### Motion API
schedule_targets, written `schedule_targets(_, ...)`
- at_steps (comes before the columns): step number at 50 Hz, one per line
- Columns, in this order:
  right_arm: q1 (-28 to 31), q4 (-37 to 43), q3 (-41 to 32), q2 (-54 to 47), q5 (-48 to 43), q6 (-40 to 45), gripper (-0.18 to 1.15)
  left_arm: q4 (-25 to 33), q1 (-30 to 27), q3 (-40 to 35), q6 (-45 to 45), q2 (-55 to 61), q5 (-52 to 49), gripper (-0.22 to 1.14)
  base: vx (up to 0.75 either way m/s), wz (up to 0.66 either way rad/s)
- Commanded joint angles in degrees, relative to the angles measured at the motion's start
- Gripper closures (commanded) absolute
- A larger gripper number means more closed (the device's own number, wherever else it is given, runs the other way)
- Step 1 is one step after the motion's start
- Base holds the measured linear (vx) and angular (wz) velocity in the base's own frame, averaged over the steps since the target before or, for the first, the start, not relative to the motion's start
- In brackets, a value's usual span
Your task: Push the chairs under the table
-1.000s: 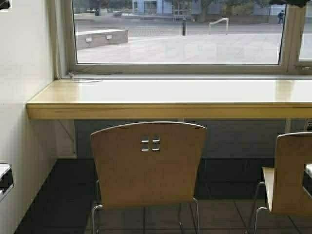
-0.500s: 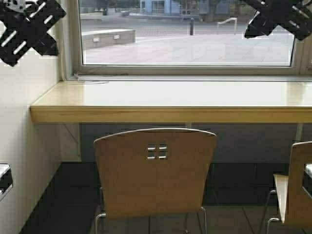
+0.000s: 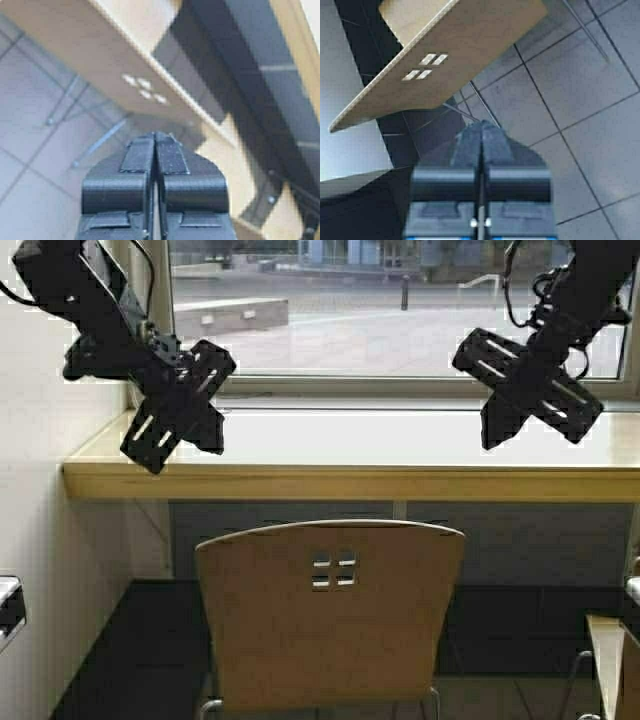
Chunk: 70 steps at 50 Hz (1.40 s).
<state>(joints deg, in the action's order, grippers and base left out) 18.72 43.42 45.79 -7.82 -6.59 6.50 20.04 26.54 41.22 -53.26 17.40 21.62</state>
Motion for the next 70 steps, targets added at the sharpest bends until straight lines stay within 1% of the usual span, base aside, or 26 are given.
schedule_targets(1,0.09,3.96,-4.57,-3.78,2.2,-0.09,0.4,0.09,0.44,-2.37,-2.55,1.14,0.35,0.29,0.17,0.04)
schedule_targets(4,0.0,5.01,-6.15,-5.98,4.39,-0.09,0.21,0.26,0.62,-2.81,-4.57,2.37,0.35,0.15,0.17,0.05)
schedule_targets(5,-0.18,5.54,-6.77,-7.03,5.36,-0.09,0.12,0.44,0.88,-2.81,-5.36,2.72,0.35,0.11,0.16,0.06)
schedule_targets(6,-0.35,5.98,-7.21,-7.73,6.06,-0.09,0.07,0.53,1.14,-2.72,-6.33,3.16,0.35,0.07,0.15,0.06)
schedule_targets(8,-0.53,6.68,-7.73,-8.79,7.12,0.0,0.01,1.14,1.67,-2.72,-8.44,3.96,0.35,0.02,0.14,0.06)
schedule_targets(9,-0.62,8.17,-8.26,-9.84,8.09,0.26,-0.04,1.41,1.93,-2.72,-9.67,4.39,0.35,0.0,0.13,0.05)
schedule_targets(10,-0.62,9.67,-8.61,-10.55,8.44,0.26,-0.05,1.58,2.29,-2.72,-10.81,4.83,0.35,-0.02,0.13,0.05)
schedule_targets(14,-0.62,18.63,-9.58,-12.83,9.14,0.53,-0.05,2.37,2.99,-3.43,-15.03,6.5,0.7,-0.02,0.13,0.05)
schedule_targets(18,0.0,28.3,-10.55,-14.94,9.05,-0.09,-0.04,2.55,3.25,-5.36,-17.4,8.61,1.05,-0.02,0.11,0.04)
schedule_targets(20,0.09,31.46,-11.34,-15.82,8.96,-0.18,-0.05,2.72,3.25,-6.5,-17.93,9.67,0.97,-0.02,0.09,0.02)
schedule_targets(23,0.09,33.84,-13.18,-17.23,8.44,-0.18,-0.04,3.6,3.25,-8.26,-18.54,11.34,0.88,-0.02,0.08,0.0)
schedule_targets(32,0.0,35.07,-19.51,-21.45,6.68,0.09,-0.04,9.58,3.43,-12.3,-19.51,16.26,0.7,-0.02,0.08,-0.04)
schedule_targets(40,0.0,35.16,-24.26,-26.46,7.29,0.09,-0.04,10.37,3.96,-15.73,-19.86,20.48,0.53,-0.02,0.05,-0.05)
schedule_targets(45,-0.09,35.16,-27.25,-29.18,7.56,-0.09,-0.04,12.13,3.96,-17.49,-20.21,22.59,0.44,-0.02,0.04,-0.02)
schedule_targets(59,-0.18,35.16,-33.4,-34.8,8.35,-0.18,-0.04,13.54,3.87,-22.85,-20.3,28.04,0.44,-0.02,0.03,-0.01)
schedule_targets(70,-0.26,35.16,-37.53,-39.29,8.44,0.0,-0.04,15.29,3.43,-28.65,-20.3,33.84,0.44,-0.02,0.0,0.0)
